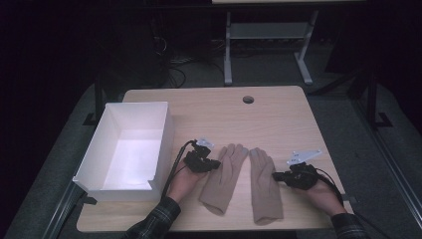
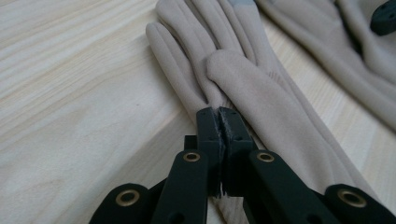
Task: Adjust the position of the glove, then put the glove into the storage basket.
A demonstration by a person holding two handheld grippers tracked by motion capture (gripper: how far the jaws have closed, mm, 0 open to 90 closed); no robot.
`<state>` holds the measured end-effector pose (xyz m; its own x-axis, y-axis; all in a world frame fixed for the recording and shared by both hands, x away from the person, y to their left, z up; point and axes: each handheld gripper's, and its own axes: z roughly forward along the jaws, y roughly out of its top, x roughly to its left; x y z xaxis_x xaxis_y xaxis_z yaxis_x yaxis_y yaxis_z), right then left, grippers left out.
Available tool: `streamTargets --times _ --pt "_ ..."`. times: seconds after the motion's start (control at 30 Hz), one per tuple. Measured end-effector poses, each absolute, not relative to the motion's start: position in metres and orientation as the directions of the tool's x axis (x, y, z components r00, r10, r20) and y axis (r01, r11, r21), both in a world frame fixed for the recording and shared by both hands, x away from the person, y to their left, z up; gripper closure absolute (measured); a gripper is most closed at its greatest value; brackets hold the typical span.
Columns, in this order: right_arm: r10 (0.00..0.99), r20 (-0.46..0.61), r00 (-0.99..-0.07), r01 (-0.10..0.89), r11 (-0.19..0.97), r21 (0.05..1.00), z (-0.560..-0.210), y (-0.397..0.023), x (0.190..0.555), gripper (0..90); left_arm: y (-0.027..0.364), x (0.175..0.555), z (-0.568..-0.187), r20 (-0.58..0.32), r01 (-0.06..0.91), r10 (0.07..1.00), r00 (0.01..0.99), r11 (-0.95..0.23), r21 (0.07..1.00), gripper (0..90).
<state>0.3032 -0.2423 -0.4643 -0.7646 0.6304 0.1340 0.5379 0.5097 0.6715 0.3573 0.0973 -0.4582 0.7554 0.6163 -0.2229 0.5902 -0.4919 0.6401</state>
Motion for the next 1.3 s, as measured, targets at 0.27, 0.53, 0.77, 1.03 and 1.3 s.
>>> streamTargets --times 0.27,0.53,0.77,1.03,1.3 --pt "0.606 0.136 -0.784 0.522 0.523 0.674 -0.465 -0.228 0.304 90.0 0.094 0.354 -0.453 -0.285 0.596 0.581 0.762 -0.459 0.659 87.9" --pt "0.585 0.144 -0.798 0.509 0.526 0.681 -0.466 -0.218 0.306 90.0 0.094 0.356 -0.439 -0.361 0.604 0.536 0.763 -0.395 0.692 87.9" --pt "0.565 0.141 -0.813 0.492 0.536 0.686 -0.466 -0.207 0.310 90.0 0.094 0.360 -0.430 -0.391 0.604 0.507 0.768 -0.371 0.705 87.9" --pt "0.548 0.146 -0.824 0.483 0.544 0.686 -0.466 -0.191 0.315 90.0 0.085 0.361 -0.422 -0.416 0.600 0.474 0.776 -0.353 0.717 87.8" --pt "0.524 0.146 -0.839 0.466 0.554 0.689 -0.467 -0.173 0.320 90.0 0.070 0.361 -0.422 -0.423 0.595 0.451 0.786 -0.368 0.715 87.9"
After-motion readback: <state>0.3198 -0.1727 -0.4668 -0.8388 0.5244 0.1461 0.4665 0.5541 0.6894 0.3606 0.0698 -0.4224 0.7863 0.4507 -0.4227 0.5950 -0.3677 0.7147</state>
